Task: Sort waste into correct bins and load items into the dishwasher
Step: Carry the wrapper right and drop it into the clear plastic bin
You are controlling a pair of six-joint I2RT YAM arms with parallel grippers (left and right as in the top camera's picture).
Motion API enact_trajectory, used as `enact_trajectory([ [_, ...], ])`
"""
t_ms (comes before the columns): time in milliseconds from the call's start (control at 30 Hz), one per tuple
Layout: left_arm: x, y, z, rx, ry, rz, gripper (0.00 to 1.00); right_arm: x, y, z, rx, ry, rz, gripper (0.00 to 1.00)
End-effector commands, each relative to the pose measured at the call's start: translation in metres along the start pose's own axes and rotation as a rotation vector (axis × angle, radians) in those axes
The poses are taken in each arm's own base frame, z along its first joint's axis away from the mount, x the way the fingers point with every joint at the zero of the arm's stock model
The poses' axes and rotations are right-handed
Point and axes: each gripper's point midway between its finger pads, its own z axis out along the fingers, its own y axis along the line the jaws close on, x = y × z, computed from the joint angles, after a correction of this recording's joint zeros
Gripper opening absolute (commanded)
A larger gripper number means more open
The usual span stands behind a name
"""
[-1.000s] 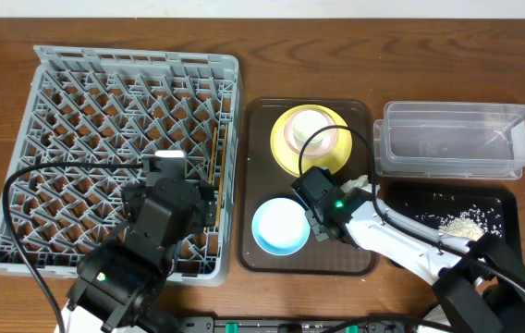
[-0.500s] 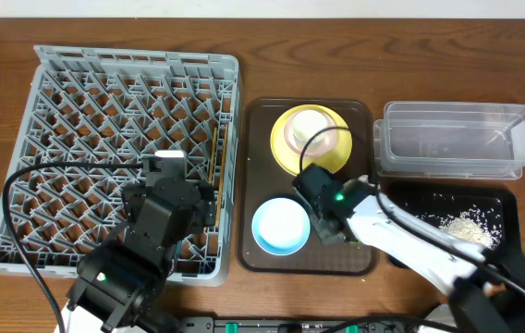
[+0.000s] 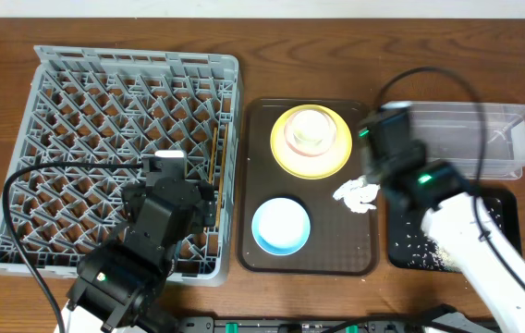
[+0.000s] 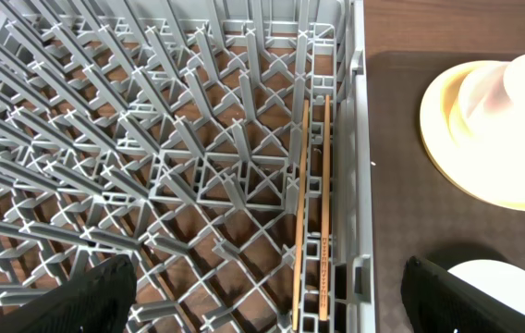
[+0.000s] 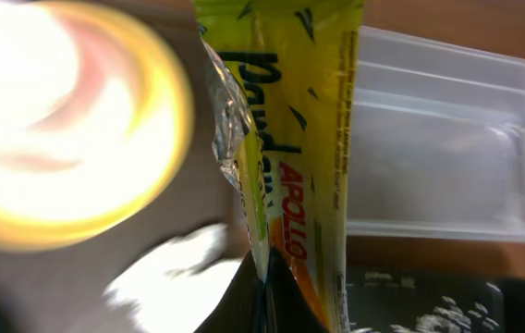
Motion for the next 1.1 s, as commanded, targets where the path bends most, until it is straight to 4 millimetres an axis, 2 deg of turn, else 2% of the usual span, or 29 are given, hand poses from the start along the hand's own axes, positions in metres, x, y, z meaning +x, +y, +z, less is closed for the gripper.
enact_trajectory([
  [0, -0.001, 0.0, -0.001, 0.003, -0.002, -0.003, 0.92, -0.005, -0.047, 0.022, 0.097, 0.017, 0.119, 0.01],
  [133, -0.001, 0.0, -0.001, 0.002, -0.002, -0.003, 0.92, -0.007, -0.082, 0.056, 0.085, 0.05, 0.293, 0.01],
  [233, -0.001, 0.0, -0.001, 0.002, -0.002, -0.003, 0.92, -0.004, -0.101, 0.08, 0.062, 0.073, 0.395, 0.01],
  [433, -0.001, 0.0, -0.001, 0.002, -0.002, -0.003, 0.92, 0.002, -0.115, 0.121, 0.009, 0.103, 0.483, 0.01],
  [567, -0.001, 0.0, -0.001, 0.002, -0.002, -0.003, 0.93, 0.005, -0.124, 0.13, 0.025, 0.103, 0.522, 0.01],
  [600, -0.001, 0.0, -0.001, 0.002, -0.002, -0.003, 0.92, 0.005, -0.125, 0.13, 0.027, 0.103, 0.539, 0.02],
  [633, -0.001, 0.0, -0.001, 0.002, -0.002, -0.003, 0.92, 0.004, -0.125, 0.129, 0.019, 0.101, 0.55, 0.09],
  [700, -0.001, 0.0, -0.001, 0.002, -0.002, -0.003, 0.93, 0.0, -0.12, 0.126, -0.018, 0.092, 0.557, 0.51],
  [733, -0.001, 0.0, -0.001, 0.002, -0.002, -0.003, 0.93, -0.004, -0.118, 0.122, -0.038, 0.082, 0.558, 0.61],
  [767, -0.001, 0.0, -0.001, 0.003, -0.002, -0.003, 0.92, -0.009, -0.115, 0.118, -0.062, 0.068, 0.56, 0.66],
  [900, -0.001, 0.0, -0.001, 0.002, -0.002, -0.003, 0.92, -0.033, -0.113, 0.087, -0.126, -0.024, 0.561, 0.71],
  [967, -0.001, 0.0, -0.001, 0.002, -0.002, -0.003, 0.93, -0.044, -0.112, 0.065, -0.165, -0.073, 0.56, 0.7],
  [1067, -0.001, 0.0, -0.001, 0.002, -0.002, -0.003, 0.92, -0.054, -0.098, 0.027, -0.277, -0.117, 0.549, 0.66],
])
